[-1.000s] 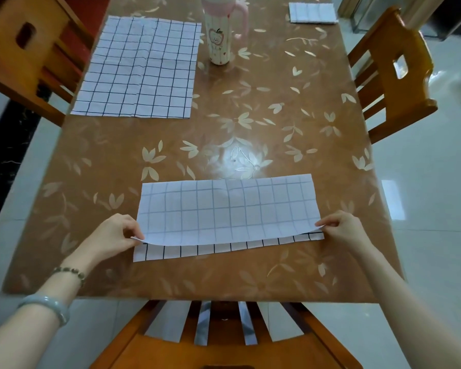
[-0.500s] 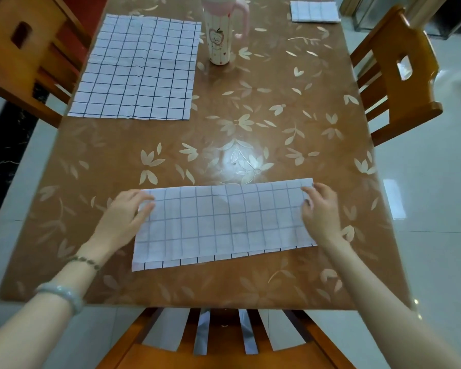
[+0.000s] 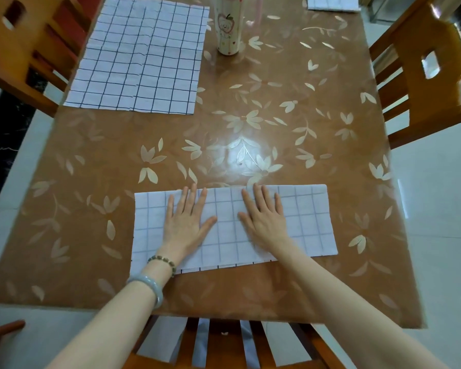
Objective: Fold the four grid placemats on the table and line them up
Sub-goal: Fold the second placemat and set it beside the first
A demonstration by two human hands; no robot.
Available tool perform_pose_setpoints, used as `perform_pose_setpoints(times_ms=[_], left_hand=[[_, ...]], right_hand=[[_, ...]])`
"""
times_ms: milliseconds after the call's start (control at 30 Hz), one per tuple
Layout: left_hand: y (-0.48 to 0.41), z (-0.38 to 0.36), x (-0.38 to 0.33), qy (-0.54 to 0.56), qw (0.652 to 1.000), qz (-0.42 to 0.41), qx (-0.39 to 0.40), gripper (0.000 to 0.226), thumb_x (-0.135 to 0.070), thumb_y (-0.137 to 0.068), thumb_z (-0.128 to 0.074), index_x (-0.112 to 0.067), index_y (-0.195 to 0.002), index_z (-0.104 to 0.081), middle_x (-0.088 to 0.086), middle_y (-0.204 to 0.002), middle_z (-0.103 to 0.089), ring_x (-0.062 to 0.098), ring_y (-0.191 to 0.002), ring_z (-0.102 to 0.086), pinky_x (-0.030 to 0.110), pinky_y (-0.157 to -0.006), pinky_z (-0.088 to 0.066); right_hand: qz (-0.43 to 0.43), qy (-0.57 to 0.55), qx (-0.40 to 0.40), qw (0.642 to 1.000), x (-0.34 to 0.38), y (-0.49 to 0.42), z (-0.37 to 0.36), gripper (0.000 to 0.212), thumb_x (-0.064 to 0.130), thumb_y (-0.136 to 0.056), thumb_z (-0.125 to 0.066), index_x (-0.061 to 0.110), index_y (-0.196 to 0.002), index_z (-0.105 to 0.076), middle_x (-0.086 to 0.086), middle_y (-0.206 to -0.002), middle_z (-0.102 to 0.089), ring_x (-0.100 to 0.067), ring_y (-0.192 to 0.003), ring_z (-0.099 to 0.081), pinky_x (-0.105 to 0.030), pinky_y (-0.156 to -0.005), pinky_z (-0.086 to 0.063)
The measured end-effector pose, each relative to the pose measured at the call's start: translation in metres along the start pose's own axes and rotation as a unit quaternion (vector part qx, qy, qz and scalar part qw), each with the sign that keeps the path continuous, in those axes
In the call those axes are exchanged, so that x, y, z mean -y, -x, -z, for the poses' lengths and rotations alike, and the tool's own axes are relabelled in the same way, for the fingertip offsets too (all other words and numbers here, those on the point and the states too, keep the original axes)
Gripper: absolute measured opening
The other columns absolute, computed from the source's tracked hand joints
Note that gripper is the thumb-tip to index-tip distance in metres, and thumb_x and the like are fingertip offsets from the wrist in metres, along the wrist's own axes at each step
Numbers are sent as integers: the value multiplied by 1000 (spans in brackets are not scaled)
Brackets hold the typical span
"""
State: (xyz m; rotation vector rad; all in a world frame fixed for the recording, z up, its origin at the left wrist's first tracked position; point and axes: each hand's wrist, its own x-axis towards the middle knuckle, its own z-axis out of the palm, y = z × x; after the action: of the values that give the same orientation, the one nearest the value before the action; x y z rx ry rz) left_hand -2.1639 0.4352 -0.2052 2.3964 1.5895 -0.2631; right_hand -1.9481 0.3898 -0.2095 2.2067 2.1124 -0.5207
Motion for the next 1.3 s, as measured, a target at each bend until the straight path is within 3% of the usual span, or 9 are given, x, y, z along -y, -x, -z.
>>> perform_pose_setpoints(times_ms=[67,233,367,500,667,833,933,1033,1300], left_hand=[[0,0,2,1,1000,1,3,75,-71,-89,1,-29,-148,21,2,-159,20,19,-146,20,48,-117,13],[-1,2,5,-1,1000,-7,13,76,-73,-87,3,-32,-146,26,1,-158,23,20,-144,24,48,-116,17],[-5,4,9,-1,1000,-26,16,78,-74,-86,2,-32,-148,22,1,-157,24,19,-144,25,48,-115,19],[-11,8,17,-25,998,-60,22,79,-75,-85,2,-32,-148,22,1,-157,24,18,-144,25,49,-116,16],[-18,12,26,-27,994,-107,26,79,-76,-86,-3,-33,-148,21,0,-158,21,18,-145,23,49,-116,15],[-18,14,30,-32,991,-124,25,79,-76,-86,-1,-33,-148,22,1,-158,23,18,-145,23,48,-116,16],[-18,13,29,-29,992,-122,20,80,-77,-85,1,-32,-148,20,1,-158,22,17,-145,22,48,-116,17],[-16,12,29,-31,992,-122,16,80,-77,-86,0,-32,-149,18,0,-158,22,16,-145,24,46,-115,19],[-20,9,31,-41,992,-119,10,78,-75,-88,-4,-33,-149,21,-1,-158,22,16,-145,22,49,-116,15]], right_hand=[[-23,-19,0,1000,-16,1,6,73,60,-93,-1,20,-149,-25,-10,-157,-18,-29,-145,-15,-49,-116,-3],[-185,-215,-172,943,-79,-6,45,40,22,-90,-58,9,-127,-55,-20,-139,-43,-37,-129,-37,-49,-107,-31],[-234,-227,-43,944,-132,-18,79,28,38,-81,-68,21,-102,-65,-7,-108,-60,-25,-107,-49,-39,-92,-43],[-218,-260,76,938,-143,-18,98,14,26,-78,-74,15,-77,-65,-1,-82,-64,-19,-81,-56,-26,-61,-40],[-228,-266,64,935,-146,-10,96,14,22,-81,-71,12,-74,-63,-3,-78,-63,-20,-74,-55,-27,-58,-39],[-220,-111,-95,964,-115,-6,82,28,17,-81,-63,7,-107,-61,-17,-117,-53,-36,-114,-44,-43,-92,-34],[-60,-76,-243,965,-39,-6,57,42,5,-77,-53,2,-119,-55,-25,-127,-52,-38,-122,-41,-47,-101,-32],[72,-64,-148,984,39,-6,23,49,18,-86,-36,3,-131,-48,-20,-137,-50,-34,-131,-41,-53,-105,-35],[7,-1,-38,999,-3,-6,-4,64,44,-96,-24,3,-145,-33,-11,-152,-32,-26,-142,-27,-42,-115,-8]])
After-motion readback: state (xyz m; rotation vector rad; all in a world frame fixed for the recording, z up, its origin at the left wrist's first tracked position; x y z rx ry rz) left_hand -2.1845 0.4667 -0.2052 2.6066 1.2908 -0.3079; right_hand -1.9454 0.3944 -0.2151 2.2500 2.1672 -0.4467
